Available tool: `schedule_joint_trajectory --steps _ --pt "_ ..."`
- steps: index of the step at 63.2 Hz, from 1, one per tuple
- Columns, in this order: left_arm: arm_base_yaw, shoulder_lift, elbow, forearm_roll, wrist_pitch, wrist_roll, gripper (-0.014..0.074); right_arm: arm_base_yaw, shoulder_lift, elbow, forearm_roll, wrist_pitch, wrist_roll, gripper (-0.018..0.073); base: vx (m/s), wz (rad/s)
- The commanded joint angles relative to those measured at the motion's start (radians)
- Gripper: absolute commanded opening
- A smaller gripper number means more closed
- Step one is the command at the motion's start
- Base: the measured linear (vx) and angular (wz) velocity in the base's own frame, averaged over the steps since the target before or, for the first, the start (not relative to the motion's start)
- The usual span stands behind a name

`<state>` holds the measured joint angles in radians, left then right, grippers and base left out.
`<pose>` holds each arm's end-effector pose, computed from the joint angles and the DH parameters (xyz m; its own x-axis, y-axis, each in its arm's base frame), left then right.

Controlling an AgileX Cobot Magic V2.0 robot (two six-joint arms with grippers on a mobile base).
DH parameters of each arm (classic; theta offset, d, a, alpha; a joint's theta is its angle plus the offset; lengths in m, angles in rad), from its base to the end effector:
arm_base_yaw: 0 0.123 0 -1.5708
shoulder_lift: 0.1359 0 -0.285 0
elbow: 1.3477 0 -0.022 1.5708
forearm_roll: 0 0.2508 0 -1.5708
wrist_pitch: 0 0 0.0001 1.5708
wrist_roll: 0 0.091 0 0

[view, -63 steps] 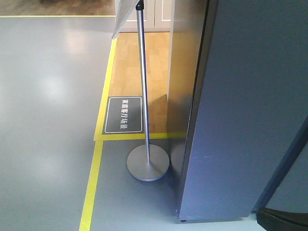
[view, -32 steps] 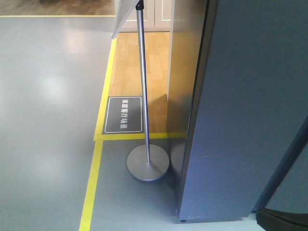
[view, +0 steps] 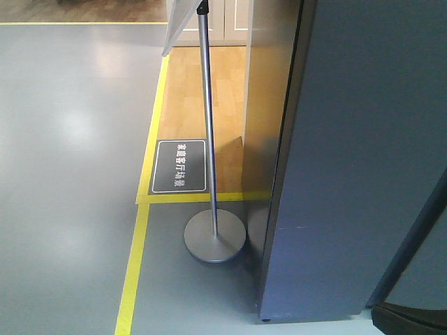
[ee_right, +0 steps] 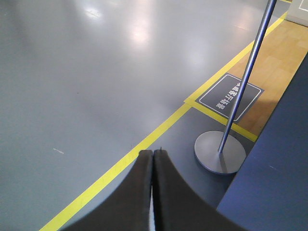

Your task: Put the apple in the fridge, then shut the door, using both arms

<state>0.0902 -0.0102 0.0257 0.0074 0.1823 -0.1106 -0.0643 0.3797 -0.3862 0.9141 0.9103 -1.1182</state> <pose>0.0560 0.0052 0.1885 -0.0999 -0.1126 -0.9886 -0.1023 0.9895 -0.1024 0.0628 0.0530 0.2704 -0.2829 -0.3190 -0.9045 -0.6613 0.7480 -0.0570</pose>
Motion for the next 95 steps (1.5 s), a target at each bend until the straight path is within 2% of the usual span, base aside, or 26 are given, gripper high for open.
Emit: schedule_joint_trajectory --steps 1,28,41,47,51,62,74,82,87,95 --pt "-0.001 -0.016 0.028 -0.007 -0.07 -0.009 -0.0008 -0.005 0.007 -0.024 0.044 -0.029 -0.005 -0.0006 0.0 0.0" --pt "-0.001 -0.016 0.028 -0.007 -0.07 -0.009 -0.0008 -0.001 0.007 -0.024 0.037 -0.044 -0.006 -0.0006 0.0 0.0" --pt "-0.001 -0.016 0.028 -0.007 -0.07 -0.008 -0.0008 0.081 -0.056 -0.024 -0.05 -0.146 0.033 -0.0006 0.0 0.0" --pt "-0.001 -0.016 0.028 -0.007 -0.07 -0.008 -0.0008 0.115 -0.087 -0.023 -0.131 -0.202 0.133 -0.0006 0.0 0.0" --pt "-0.001 -0.016 0.028 -0.007 -0.07 -0.008 -0.0008 0.133 -0.11 -0.012 -0.195 -0.253 0.246 -0.0006 0.0 0.0" --pt "-0.001 -0.016 0.028 -0.002 -0.07 -0.008 -0.0008 0.158 -0.17 0.123 -0.396 -0.526 0.554 -0.0006 0.0 0.0" --pt "-0.001 -0.016 0.028 -0.002 -0.07 -0.008 -0.0008 0.157 -0.287 0.279 -0.749 -0.719 0.994 -0.0006 0.0 0.0" --pt "-0.001 -0.016 0.028 -0.002 -0.07 -0.008 -0.0008 0.157 -0.354 0.365 -0.962 -0.834 1.231 -0.0006 0.0 0.0" --pt "-0.001 -0.016 0.028 -0.002 -0.07 -0.008 -0.0008 0.156 -0.38 0.434 -1.052 -0.956 1.301 -0.0006 0.0 0.0" --pt "-0.001 -0.016 0.028 -0.002 -0.07 -0.008 -0.0008 0.153 -0.406 0.427 -1.069 -0.947 1.294 -0.0006 0.0 0.0"
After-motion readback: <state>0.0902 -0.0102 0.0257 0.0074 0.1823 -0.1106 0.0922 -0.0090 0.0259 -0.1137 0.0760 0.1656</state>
